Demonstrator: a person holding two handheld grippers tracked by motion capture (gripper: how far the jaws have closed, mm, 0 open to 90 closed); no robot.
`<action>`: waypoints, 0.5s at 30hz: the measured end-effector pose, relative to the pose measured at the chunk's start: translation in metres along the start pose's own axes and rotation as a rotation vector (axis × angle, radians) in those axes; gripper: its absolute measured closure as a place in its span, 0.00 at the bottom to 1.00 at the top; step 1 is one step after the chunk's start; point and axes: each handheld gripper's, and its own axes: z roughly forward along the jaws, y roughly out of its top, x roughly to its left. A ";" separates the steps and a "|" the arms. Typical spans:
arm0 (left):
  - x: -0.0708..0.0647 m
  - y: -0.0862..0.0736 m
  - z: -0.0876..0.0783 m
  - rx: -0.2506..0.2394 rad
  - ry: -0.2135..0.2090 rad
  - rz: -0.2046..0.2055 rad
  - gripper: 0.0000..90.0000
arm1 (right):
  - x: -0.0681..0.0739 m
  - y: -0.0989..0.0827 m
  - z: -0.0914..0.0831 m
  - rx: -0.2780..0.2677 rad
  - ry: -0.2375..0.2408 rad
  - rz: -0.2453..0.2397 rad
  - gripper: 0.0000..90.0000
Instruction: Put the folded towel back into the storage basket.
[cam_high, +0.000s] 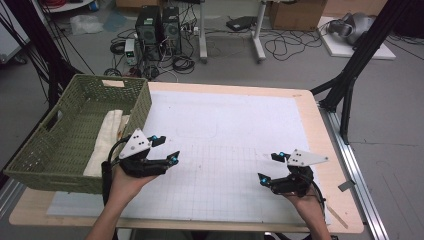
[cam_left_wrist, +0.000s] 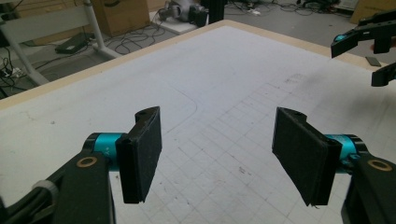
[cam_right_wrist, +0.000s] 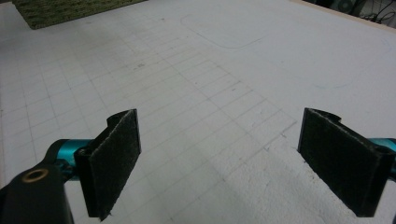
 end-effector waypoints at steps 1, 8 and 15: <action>0.000 -0.001 0.001 0.001 0.000 0.001 0.37 | 0.000 0.000 0.000 0.000 0.000 0.001 0.14; -0.004 -0.011 0.009 0.010 -0.017 -0.006 0.37 | 0.000 -0.001 0.000 0.001 0.001 -0.003 0.14; -0.010 -0.017 0.013 0.025 -0.031 0.009 0.37 | 0.000 -0.001 0.001 0.005 0.001 -0.005 0.14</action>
